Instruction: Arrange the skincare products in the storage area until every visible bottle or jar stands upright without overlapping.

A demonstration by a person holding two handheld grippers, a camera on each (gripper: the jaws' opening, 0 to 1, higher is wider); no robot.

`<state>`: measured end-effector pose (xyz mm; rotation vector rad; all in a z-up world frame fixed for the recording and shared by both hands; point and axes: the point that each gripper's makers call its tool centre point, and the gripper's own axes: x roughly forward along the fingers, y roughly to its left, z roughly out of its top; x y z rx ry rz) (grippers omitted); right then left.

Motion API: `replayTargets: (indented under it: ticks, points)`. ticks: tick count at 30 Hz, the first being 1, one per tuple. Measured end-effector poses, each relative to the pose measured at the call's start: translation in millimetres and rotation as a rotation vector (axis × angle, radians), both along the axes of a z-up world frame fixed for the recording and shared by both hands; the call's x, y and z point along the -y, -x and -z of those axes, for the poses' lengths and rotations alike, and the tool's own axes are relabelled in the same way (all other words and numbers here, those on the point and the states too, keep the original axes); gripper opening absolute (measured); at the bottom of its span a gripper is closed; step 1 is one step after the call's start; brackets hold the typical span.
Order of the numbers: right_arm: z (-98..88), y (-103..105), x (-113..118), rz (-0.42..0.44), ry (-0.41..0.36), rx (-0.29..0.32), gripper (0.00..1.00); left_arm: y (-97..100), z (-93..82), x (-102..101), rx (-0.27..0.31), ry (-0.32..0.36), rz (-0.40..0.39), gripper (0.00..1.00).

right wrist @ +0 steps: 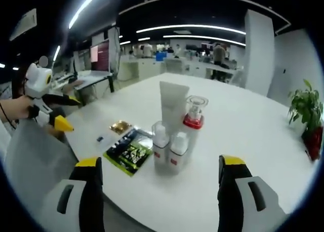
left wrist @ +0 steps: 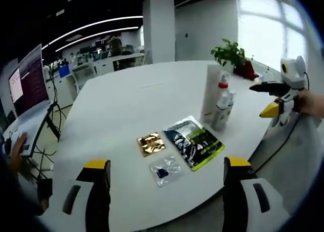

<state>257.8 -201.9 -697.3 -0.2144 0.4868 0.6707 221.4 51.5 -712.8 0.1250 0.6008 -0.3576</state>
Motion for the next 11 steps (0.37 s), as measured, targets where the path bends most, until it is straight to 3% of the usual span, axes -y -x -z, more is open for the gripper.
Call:
replayTargets:
  ticks: [11]
  points:
    - [5.0,-2.5,0.7,-0.001,0.001,-0.008,0.94,1.2,1.6,1.9,-0.012,-0.014,0.014,0.89]
